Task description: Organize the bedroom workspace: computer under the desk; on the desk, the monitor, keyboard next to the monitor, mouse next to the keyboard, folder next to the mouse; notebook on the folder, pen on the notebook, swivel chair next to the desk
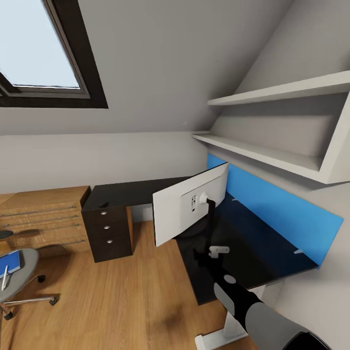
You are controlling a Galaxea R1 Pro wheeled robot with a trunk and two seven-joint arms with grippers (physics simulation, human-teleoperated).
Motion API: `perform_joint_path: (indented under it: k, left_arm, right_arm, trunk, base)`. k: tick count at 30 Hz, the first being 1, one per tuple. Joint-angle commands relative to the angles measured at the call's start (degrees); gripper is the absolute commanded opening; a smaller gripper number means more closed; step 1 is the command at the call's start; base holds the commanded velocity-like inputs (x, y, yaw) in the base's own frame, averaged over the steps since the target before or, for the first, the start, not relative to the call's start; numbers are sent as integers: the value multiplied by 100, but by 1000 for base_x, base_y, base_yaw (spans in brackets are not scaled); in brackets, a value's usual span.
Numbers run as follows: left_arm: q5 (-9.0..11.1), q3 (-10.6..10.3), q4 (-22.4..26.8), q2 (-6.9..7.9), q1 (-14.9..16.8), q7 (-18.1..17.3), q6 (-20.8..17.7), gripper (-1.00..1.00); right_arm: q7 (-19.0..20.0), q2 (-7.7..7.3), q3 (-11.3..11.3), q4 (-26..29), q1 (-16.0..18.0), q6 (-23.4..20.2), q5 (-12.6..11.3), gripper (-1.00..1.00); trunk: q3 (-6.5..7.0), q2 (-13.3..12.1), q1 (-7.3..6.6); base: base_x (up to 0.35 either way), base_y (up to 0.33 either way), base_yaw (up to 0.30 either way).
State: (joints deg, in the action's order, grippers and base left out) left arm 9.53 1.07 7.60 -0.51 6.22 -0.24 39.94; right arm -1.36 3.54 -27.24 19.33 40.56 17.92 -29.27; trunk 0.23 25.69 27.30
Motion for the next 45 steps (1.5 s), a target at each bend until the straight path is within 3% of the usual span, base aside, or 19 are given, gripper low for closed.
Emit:
perform_joint_path:
  k: [1,10,19,35,45]
  left_arm:
    - [11,8,-4,-2,2,-4,23,100]
    - [6,3,-142,-5,2,-36,435,100]
    - [1,-1,-328,-10,2,-52,839,100]
    - [-4,-1,-364,-10,2,-39,935,100]
    - [-4,-1,-366,-10,2,-29,926,100]
  right_arm:
    - [-21,-3,-47,-11,5,57,-56,100]
    - [-81,-3,-35,-55,5,602,-58,100]
    - [-475,-2,-47,-75,5,754,-47,100]
    - [-659,-25,-54,-94,5,771,346,100]
    - [-664,-101,-45,-316,8,710,398,100]
  trunk:
    - [-2,4,2]
    - [-2,4,2]
    - [-2,4,2]
    - [-2,4,2]
    - [-2,4,2]
  base:
    - [0,0,0]
    - [0,0,0]
    - [13,-8,0]
    - [213,-164,0]
    - [71,-87,0]
